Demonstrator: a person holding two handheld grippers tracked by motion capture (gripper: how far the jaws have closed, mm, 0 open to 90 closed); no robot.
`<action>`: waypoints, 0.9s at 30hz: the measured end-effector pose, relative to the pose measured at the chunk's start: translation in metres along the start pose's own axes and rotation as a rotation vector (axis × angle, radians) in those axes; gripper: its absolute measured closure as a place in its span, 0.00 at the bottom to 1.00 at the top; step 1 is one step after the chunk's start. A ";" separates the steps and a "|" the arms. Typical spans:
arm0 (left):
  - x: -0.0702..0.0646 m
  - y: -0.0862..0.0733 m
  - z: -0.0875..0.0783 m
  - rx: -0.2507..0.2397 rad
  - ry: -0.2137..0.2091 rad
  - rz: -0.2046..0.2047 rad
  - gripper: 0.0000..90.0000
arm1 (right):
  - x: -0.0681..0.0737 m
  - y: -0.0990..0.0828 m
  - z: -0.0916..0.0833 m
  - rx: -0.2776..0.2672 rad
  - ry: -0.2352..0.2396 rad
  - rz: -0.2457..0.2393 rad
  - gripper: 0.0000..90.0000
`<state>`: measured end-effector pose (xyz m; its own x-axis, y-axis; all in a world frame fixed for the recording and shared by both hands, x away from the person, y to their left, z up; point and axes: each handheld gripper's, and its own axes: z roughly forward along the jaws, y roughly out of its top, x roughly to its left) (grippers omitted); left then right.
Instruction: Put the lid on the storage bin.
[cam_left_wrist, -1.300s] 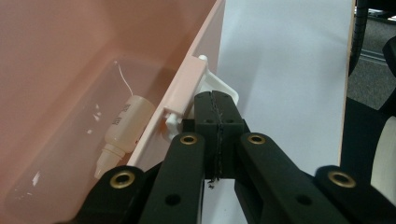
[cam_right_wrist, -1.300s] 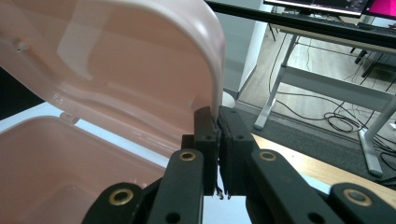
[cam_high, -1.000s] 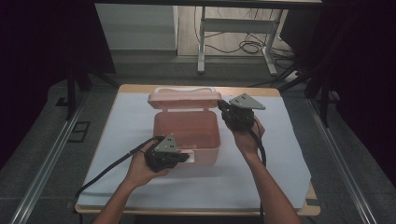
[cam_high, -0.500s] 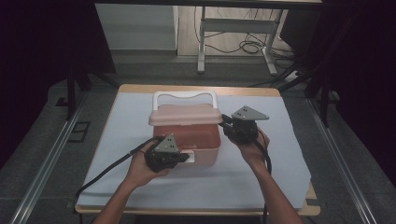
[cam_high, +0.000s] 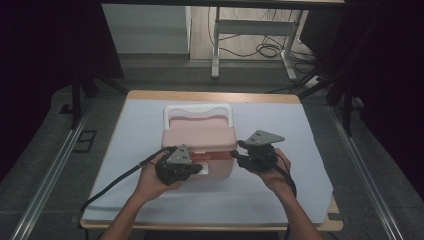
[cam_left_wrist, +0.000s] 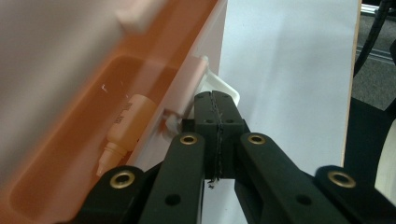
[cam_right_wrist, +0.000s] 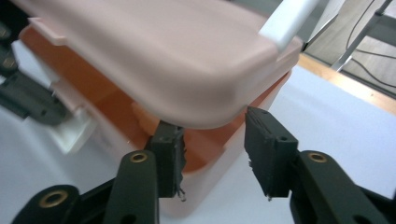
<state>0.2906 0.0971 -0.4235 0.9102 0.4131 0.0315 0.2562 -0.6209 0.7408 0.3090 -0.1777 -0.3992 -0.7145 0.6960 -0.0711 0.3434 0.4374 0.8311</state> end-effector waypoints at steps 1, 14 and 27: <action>0.000 0.000 0.000 0.000 0.000 -0.001 1.00 | 0.000 -0.002 -0.001 0.007 0.012 0.003 0.60; 0.001 0.000 0.000 0.000 -0.003 -0.004 1.00 | -0.002 -0.024 -0.013 0.023 0.059 0.022 0.59; 0.004 0.001 -0.003 -0.005 -0.032 -0.014 0.98 | -0.007 -0.046 -0.015 -0.062 0.095 0.066 0.58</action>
<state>0.2936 0.0998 -0.4208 0.9164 0.4002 -0.0009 0.2678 -0.6116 0.7444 0.2888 -0.2113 -0.4286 -0.7469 0.6640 0.0344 0.3551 0.3545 0.8650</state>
